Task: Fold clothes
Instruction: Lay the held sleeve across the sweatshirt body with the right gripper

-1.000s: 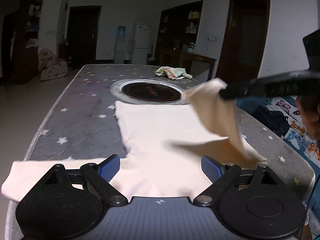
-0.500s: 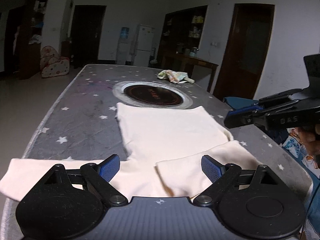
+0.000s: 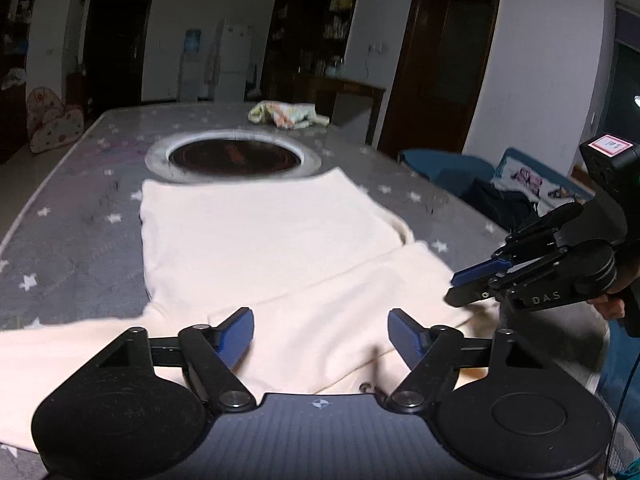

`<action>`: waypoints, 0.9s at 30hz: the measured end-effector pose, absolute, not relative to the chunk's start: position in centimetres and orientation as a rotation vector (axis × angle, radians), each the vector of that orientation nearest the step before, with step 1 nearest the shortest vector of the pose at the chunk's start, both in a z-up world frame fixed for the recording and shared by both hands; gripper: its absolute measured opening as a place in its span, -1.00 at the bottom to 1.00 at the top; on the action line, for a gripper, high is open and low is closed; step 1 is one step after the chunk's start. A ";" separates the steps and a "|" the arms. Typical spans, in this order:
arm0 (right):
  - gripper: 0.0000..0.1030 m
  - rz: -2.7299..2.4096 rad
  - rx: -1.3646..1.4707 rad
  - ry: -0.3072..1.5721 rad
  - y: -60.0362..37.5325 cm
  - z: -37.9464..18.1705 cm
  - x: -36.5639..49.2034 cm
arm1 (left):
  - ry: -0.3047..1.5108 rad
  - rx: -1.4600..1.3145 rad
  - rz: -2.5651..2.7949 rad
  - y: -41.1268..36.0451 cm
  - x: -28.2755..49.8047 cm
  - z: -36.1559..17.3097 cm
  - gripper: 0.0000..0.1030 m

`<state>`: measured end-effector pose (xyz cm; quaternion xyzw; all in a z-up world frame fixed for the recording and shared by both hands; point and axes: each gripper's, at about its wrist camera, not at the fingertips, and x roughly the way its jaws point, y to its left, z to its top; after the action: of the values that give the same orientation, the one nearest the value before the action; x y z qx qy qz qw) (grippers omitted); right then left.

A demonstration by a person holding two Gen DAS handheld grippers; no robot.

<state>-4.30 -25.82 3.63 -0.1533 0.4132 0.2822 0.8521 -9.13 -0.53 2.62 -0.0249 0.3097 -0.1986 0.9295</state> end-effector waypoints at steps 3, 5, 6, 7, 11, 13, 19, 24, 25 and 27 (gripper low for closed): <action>-0.67 0.600 -0.316 0.877 -26.1 3.5 -4.2 | 0.666 -0.044 -0.393 -0.3 -8.9 1.9 0.45; -0.67 0.602 -0.315 0.851 -26.0 4.3 -4.0 | 0.674 -0.049 -0.387 0.0 -8.8 1.7 0.44; -0.68 0.603 -0.313 0.837 -26.0 4.7 -3.9 | 0.670 -0.054 -0.387 0.1 -8.9 1.9 0.44; -0.68 0.602 -0.305 0.825 -25.8 4.9 -3.3 | 0.663 -0.055 -0.389 0.1 -8.9 2.0 0.44; -0.67 0.601 -0.273 0.796 -25.1 5.2 -1.5 | 0.656 -0.057 -0.394 -0.1 -8.6 2.2 0.40; -0.68 0.598 -0.269 0.803 -24.6 4.5 -0.6 | 0.673 -0.055 -0.392 -0.2 -8.3 1.7 0.34; -0.70 0.590 -0.279 0.829 -24.4 3.1 0.0 | 0.667 -0.057 -0.389 0.3 -8.4 1.5 0.30; -0.68 0.649 -0.298 0.804 -23.1 4.3 -1.2 | 0.648 -0.076 -0.354 1.4 -9.4 2.2 0.33; -0.68 0.673 -0.302 0.799 -22.5 4.5 -1.5 | 0.644 -0.081 -0.344 1.7 -9.7 2.3 0.33; -0.68 0.721 -0.311 0.789 -21.3 4.8 -2.2 | 0.629 -0.097 -0.309 2.6 -10.4 2.7 0.33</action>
<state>-2.16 -21.28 4.81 -0.1477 0.3744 0.3424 0.8490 -10.37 2.63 2.71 -0.0476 0.3082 -0.1512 0.9380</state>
